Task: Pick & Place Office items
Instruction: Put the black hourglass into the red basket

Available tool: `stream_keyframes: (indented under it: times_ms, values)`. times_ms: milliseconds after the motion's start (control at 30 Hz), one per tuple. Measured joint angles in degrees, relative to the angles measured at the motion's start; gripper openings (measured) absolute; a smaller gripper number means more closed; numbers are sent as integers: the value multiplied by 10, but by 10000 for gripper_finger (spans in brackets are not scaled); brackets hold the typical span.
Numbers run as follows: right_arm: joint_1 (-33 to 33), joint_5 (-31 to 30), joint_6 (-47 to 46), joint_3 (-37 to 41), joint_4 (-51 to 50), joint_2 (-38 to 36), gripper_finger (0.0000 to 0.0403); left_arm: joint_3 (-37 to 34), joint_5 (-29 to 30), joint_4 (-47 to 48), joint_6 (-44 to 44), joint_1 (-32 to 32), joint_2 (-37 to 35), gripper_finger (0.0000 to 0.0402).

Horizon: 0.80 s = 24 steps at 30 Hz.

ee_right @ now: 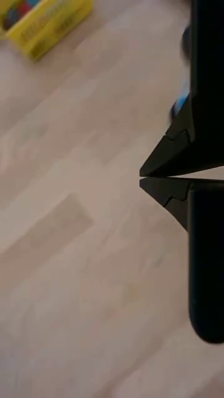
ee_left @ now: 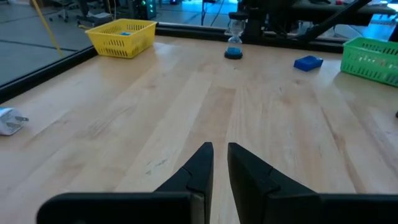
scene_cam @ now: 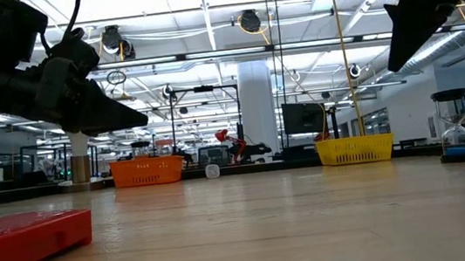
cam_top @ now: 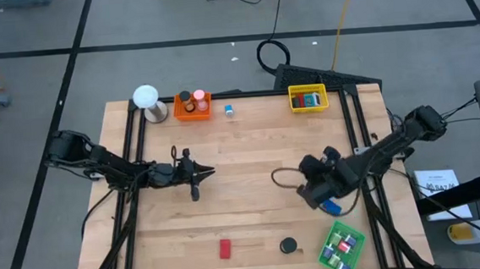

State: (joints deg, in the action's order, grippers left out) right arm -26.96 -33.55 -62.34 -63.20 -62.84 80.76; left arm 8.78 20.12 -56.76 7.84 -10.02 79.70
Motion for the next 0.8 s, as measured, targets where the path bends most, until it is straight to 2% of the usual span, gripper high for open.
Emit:
stream_keyframes:
  times_ms: [200, 400, 533, 800]
  values:
    - [18, 9, -26, 0, -55, -66, 8, 0, 0, 13, 0, 0, 0, 51]
    - [15, 8, -103, 1, -128, -117, 27, 0, 0, 23, 2, -2, 0, 36]
    - [12, 41, -149, 10, -178, -128, 63, 0, 0, 30, 0, -2, 0, 5]
    - [23, 108, -197, 67, -214, -129, 158, 0, 0, 30, -2, -2, 0, 3]
